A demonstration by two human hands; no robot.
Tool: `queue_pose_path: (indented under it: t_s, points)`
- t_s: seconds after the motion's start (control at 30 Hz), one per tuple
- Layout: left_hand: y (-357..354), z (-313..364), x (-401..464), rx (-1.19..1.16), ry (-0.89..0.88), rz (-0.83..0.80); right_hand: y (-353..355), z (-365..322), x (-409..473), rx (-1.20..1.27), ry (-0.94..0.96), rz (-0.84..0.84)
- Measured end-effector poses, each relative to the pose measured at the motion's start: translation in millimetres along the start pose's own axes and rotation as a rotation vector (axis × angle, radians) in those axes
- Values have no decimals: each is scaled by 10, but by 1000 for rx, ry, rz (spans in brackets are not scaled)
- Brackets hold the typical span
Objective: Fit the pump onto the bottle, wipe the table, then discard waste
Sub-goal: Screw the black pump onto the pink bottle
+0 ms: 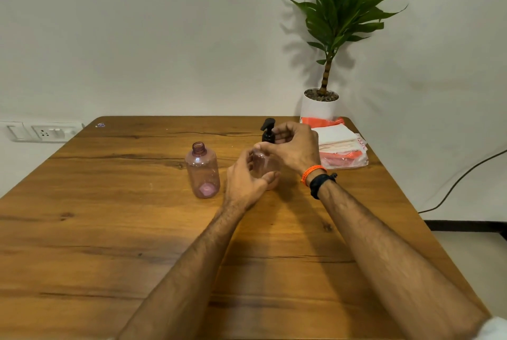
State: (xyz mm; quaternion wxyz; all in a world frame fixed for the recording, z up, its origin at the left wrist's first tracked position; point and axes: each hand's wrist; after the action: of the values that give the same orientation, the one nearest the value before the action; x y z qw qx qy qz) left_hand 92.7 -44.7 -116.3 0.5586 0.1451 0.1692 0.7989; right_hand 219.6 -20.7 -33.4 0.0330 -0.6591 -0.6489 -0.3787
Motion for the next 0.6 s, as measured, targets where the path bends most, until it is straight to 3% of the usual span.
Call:
queue_pose_path:
  t_s: [0.3, 0.43, 0.6]
  points:
    - [2, -4, 16, -25, 12, -18, 154, 48, 51, 69, 49, -266]
    - [3, -7, 13, -29, 7, -19, 122, 77, 62, 138, 8, -198]
    - [-12, 1, 4, 3, 15, 9, -6, 47, 3, 10, -9, -98]
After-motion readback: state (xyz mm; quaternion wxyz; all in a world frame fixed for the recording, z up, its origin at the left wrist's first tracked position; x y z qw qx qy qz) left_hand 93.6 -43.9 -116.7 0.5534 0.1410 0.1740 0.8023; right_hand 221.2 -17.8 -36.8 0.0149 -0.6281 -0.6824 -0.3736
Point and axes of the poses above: each hand's wrist, its own x-axis towards the middle knuckle, its own y-axis out of the back of the hand, z = x × y, and after that the axes turned 14 degrees about y, right-handed
